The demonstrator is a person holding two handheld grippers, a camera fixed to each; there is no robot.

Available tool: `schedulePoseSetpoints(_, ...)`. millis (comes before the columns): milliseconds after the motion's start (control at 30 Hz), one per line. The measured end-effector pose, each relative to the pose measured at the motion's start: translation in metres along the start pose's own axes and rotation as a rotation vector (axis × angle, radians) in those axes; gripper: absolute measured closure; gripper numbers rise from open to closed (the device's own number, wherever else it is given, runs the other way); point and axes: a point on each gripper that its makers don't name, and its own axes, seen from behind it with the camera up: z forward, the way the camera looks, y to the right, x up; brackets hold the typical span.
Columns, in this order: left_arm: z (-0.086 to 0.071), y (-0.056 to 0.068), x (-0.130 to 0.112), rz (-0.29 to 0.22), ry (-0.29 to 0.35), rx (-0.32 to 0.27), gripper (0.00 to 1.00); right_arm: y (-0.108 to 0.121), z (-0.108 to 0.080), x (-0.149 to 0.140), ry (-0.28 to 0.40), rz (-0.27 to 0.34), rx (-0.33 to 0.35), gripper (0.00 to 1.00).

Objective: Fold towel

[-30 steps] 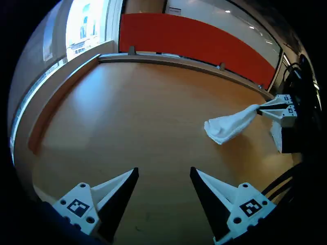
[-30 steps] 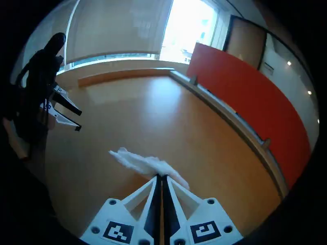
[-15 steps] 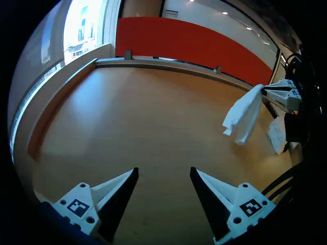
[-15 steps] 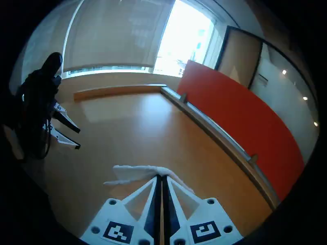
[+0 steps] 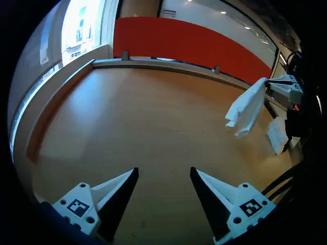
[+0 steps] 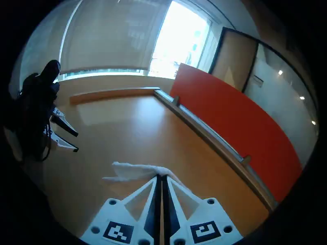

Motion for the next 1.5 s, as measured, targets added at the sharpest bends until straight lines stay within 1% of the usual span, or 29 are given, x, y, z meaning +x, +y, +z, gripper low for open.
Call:
schedulePoseSetpoints(267, 0.003, 0.002, 0.0, 0.012, -0.007, 0.0, 0.07, 0.019, -0.019, -0.004, 0.006, 0.033, -0.02, 0.98)
schedulePoseSetpoints(567, 0.009, 0.01, 0.001, 0.027, -0.017, -0.004, 0.06, 0.05, -0.046, -0.024, -0.007, 0.072, -0.05, 0.98)
schedulePoseSetpoints(1000, 0.017, 0.021, 0.008, 0.044, -0.019, 0.0, 0.06, 0.107, -0.088, -0.06, -0.033, 0.115, -0.11, 0.98)
schedulePoseSetpoints(1267, 0.019, 0.027, 0.007, 0.058, -0.028, 0.004, 0.06, 0.144, -0.114, -0.083, -0.049, 0.141, -0.159, 0.98)
schedulePoseSetpoints(1500, 0.022, 0.034, 0.007, 0.064, -0.034, 0.004, 0.07, 0.17, -0.136, -0.105, -0.075, 0.146, -0.199, 0.98)
